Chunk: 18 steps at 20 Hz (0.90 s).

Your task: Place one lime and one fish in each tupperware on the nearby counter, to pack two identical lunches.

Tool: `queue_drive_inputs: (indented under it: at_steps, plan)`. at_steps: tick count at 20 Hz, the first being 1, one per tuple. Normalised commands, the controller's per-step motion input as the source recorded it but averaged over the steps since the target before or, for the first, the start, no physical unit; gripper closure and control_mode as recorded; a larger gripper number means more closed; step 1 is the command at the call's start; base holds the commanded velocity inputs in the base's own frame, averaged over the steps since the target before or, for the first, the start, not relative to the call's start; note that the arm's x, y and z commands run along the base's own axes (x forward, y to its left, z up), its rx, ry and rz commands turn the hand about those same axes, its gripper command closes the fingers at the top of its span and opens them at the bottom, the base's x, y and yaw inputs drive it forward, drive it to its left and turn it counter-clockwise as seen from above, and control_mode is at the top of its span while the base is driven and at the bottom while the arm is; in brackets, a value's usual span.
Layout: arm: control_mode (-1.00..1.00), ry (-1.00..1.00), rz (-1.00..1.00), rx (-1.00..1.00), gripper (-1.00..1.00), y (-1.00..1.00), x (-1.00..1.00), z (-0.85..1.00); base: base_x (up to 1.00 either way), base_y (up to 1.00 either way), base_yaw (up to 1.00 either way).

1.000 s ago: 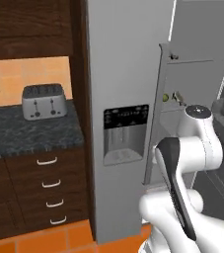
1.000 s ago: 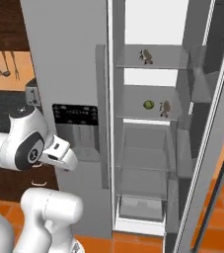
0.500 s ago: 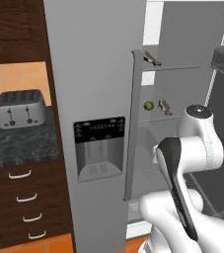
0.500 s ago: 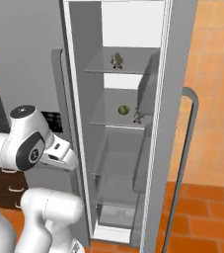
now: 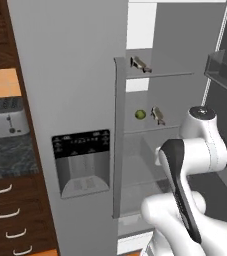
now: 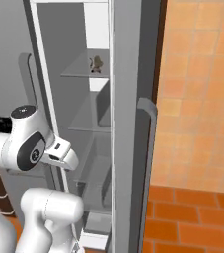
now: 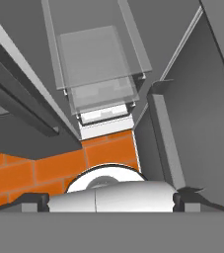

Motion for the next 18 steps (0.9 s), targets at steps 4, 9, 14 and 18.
queue_drive_inputs:
  at_steps: [4,9,14,18]
  plan:
    - [1.00,0.00,0.00,0.00,-1.00,0.00,0.00,0.00,0.41,-0.07,0.00]
    - [1.00,0.00,0.00,0.00,-1.00,0.00,0.00,0.00,0.38,-0.25,0.00]
    - [1.00,0.00,0.00,0.00,-1.00,0.00,0.00,0.00,0.38,-0.19,0.00]
    - [1.00,0.00,0.00,0.00,-1.00,0.00,0.00,0.00,0.00,-0.01,0.00]
